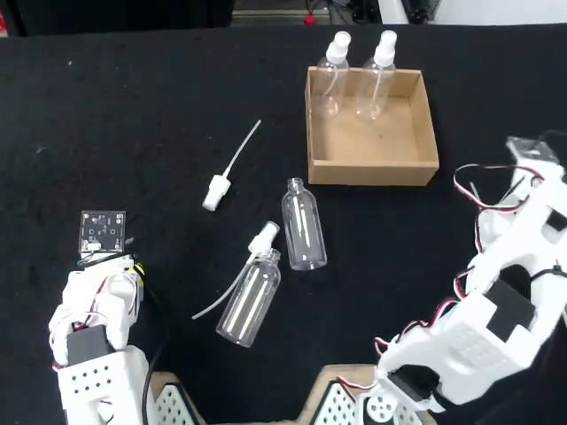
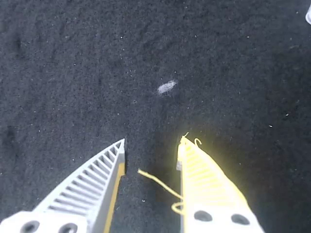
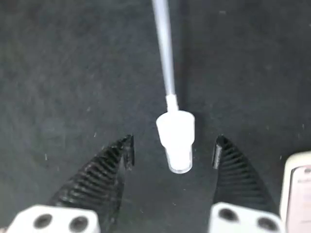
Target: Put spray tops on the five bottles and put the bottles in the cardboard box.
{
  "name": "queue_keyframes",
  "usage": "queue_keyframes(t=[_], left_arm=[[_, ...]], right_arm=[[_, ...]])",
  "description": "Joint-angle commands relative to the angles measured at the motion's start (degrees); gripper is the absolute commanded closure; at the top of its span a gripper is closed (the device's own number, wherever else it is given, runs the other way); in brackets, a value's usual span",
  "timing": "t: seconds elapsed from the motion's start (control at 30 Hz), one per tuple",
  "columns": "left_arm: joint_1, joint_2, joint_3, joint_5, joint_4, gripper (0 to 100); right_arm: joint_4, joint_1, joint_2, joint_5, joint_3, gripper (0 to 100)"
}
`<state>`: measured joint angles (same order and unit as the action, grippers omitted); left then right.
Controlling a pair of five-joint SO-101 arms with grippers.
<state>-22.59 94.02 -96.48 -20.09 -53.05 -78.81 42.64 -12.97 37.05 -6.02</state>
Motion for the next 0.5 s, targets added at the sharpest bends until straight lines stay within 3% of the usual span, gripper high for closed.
queue_keyframes(t=[0.0,0.13,0.2,0.37,0.47], left_arm=[[0.7,0.5,-1.4,-0.4,-0.5,83],[0.7,0.5,-1.4,-0.4,-0.5,83],[0.7,0.5,-1.4,-0.4,-0.5,83],[0.7,0.5,-1.4,-0.4,-0.5,83],[0.7,0.5,-1.4,-0.4,-0.5,83]], right_arm=[[-7.3,-1.6,3.9,27.6,3.1,75.3],[-21.8,-0.9,4.4,65.9,3.1,75.5],[-22.1,0.8,4.7,80.4,2.2,75.5],[-21.9,3.7,5.6,107.0,-1.7,75.6],[-22.0,2.8,6.7,109.1,-2.2,78.6]])
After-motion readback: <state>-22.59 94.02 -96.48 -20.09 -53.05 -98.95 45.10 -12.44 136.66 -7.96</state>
